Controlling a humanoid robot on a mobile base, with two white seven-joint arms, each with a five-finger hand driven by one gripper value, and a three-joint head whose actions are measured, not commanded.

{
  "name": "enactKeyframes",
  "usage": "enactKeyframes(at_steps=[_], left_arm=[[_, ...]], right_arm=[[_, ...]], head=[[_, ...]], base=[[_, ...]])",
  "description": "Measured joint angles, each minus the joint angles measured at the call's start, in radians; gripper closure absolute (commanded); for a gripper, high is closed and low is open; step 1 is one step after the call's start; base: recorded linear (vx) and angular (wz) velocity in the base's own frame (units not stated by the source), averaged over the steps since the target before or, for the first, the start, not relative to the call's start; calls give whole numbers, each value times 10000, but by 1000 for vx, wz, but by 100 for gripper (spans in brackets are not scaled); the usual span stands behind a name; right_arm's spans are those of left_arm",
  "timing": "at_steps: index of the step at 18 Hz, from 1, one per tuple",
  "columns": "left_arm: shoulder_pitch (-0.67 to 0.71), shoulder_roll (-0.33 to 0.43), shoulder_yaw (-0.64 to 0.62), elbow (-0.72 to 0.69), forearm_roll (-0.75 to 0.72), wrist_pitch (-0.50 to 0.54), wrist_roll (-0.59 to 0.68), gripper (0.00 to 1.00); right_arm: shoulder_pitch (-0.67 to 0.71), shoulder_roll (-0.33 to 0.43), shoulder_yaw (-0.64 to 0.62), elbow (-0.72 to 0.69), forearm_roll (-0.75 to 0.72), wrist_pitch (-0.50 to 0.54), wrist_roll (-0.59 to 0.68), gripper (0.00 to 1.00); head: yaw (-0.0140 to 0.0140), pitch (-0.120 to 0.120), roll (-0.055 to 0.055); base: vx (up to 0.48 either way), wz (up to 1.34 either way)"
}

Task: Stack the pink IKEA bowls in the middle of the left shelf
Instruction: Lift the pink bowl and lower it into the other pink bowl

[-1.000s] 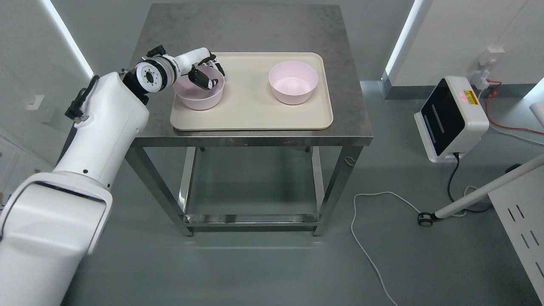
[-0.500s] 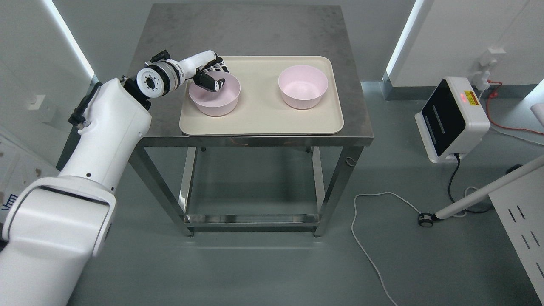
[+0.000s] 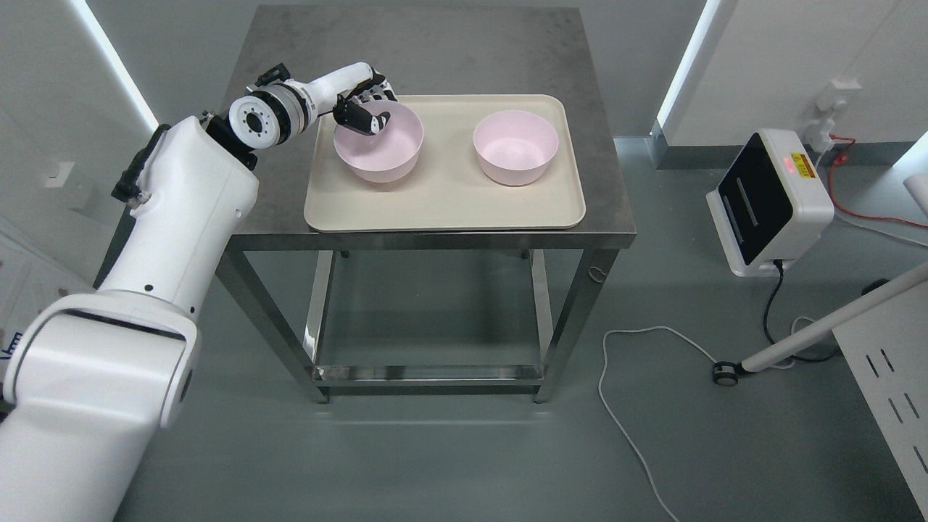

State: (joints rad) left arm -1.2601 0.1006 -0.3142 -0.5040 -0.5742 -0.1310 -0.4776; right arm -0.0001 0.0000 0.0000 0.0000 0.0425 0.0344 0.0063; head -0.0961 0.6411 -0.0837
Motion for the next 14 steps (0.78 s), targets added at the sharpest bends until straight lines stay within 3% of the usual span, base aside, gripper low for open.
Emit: enactKeyframes(at_steps=[5,14], left_arm=[[-489,-386,-246,-449,31,71,-46,98],[-871,-764,-2459,-1205,340,141,865,99]], right_arm=[[1,0,0,0,-180,-1,0,0],[1,0,0,0,-387,-47,0,0]], head=[[0,0,0],[0,0,0]], base=[[0,-2],[0,0]])
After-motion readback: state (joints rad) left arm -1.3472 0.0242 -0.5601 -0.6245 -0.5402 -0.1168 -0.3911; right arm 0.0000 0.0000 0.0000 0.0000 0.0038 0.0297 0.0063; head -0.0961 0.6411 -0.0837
